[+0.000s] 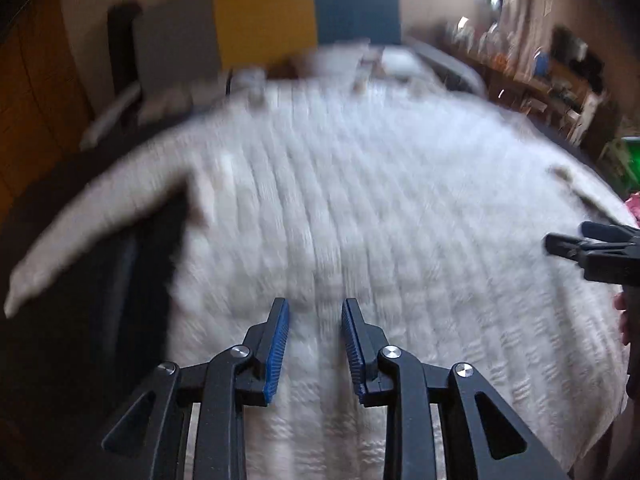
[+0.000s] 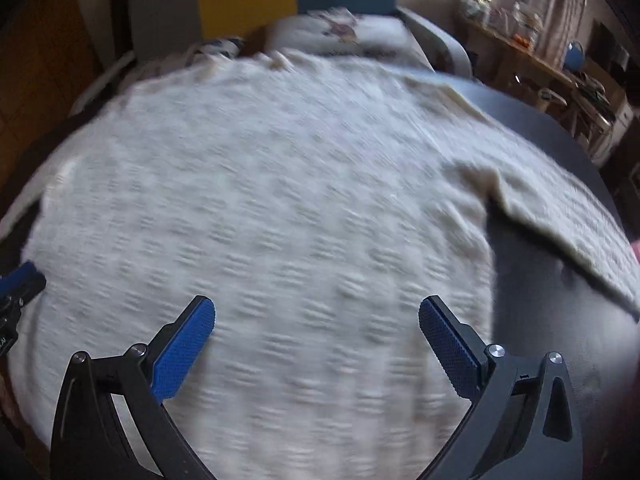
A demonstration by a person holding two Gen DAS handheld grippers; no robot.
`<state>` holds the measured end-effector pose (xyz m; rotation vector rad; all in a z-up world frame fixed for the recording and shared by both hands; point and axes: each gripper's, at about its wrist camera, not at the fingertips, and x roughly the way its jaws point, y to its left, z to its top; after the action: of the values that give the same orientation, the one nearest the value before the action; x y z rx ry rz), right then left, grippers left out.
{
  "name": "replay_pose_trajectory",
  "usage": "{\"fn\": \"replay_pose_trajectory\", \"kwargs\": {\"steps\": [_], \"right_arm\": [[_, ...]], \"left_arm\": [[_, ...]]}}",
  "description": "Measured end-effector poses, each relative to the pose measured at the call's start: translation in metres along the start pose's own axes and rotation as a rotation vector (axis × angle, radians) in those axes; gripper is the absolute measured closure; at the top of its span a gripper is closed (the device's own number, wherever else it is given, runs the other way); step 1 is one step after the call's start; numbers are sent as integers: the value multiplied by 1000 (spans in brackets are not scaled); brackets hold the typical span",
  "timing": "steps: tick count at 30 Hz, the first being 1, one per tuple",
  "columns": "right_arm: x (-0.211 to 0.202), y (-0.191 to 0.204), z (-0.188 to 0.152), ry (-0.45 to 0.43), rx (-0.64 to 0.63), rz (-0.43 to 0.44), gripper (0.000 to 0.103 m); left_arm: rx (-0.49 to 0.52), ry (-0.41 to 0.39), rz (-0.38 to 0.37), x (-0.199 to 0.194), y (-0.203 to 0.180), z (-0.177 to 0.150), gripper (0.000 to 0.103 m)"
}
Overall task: Fold clothes
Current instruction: 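Fold the other sweater side over the body with both grippers into a long strip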
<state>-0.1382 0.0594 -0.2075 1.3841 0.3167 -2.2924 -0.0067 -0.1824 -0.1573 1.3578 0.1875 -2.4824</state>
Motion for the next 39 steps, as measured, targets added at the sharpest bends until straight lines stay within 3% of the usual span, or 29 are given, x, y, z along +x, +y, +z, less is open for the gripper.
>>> {"fn": "replay_pose_trajectory", "kwargs": {"steps": [4,7,14,18,21,28,34,39], "right_arm": [[-6,-25,-2,-29,26,66,0],[-27,-69,-6,-77,128,108,0],[-61,-230,-15,-124,316,-204,0],[-50,-309,-15,-59,444,-320,0],[-33,-348,-16,18,507,-378,0],[-37,-350,-32,28,481,-338,0],[-32,-354,-27,25,475,-331,0],[-37,-356,-34,34,510,-352,0]], "left_arm": [[58,-39,-45,-8,-24,23,76],[155,-97,-86,-14,-56,49,76],[332,-130,-197,12,-152,99,76],[412,-152,-268,33,-209,129,76],[405,-149,-347,48,-232,156,76],[313,-79,-428,93,-251,218,76],[377,-46,-432,121,-278,239,76],[477,-27,-297,151,-309,238,76]]}}
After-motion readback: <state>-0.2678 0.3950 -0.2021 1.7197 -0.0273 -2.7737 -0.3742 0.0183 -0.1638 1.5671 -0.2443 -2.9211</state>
